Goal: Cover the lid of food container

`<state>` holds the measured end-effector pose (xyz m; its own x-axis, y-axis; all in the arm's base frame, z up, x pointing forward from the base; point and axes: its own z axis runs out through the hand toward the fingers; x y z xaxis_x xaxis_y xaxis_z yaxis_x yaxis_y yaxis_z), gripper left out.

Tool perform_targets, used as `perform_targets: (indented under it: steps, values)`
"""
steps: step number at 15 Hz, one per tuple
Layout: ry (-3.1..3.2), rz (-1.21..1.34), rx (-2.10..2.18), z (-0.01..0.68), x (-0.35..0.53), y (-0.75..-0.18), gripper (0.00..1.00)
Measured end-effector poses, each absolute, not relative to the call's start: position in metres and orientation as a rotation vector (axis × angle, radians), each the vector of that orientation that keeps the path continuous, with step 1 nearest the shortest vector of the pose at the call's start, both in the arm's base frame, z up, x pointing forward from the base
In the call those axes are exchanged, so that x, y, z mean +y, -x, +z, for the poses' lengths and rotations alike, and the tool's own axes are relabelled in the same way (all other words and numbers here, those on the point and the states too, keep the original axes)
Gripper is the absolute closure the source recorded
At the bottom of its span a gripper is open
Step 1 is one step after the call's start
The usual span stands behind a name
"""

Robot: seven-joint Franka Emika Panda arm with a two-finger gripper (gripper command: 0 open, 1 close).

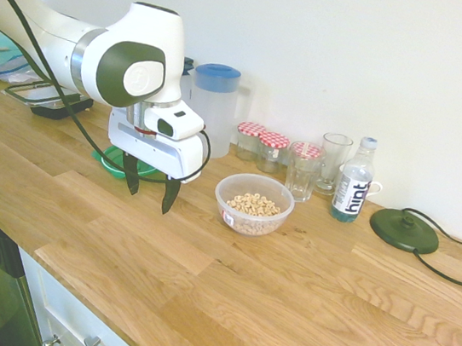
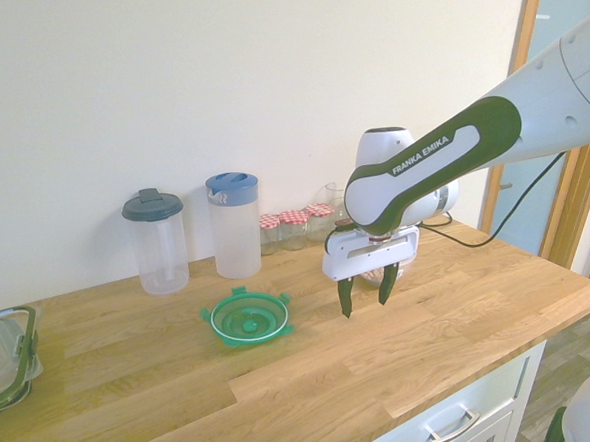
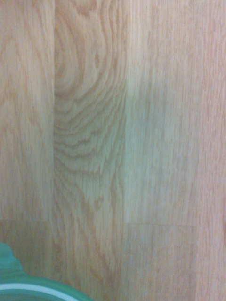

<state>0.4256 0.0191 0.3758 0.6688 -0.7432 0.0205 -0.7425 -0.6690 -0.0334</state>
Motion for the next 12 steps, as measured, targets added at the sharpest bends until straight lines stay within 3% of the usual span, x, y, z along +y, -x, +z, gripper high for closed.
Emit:
perform_targets:
  steps: [6, 12]
  values:
    - [2.659, -0.016, 1.268, 0.373, 0.010, -0.439, 0.00]
    - [2.473, 0.114, 1.103, 0.358, 0.007, -0.490, 0.00]
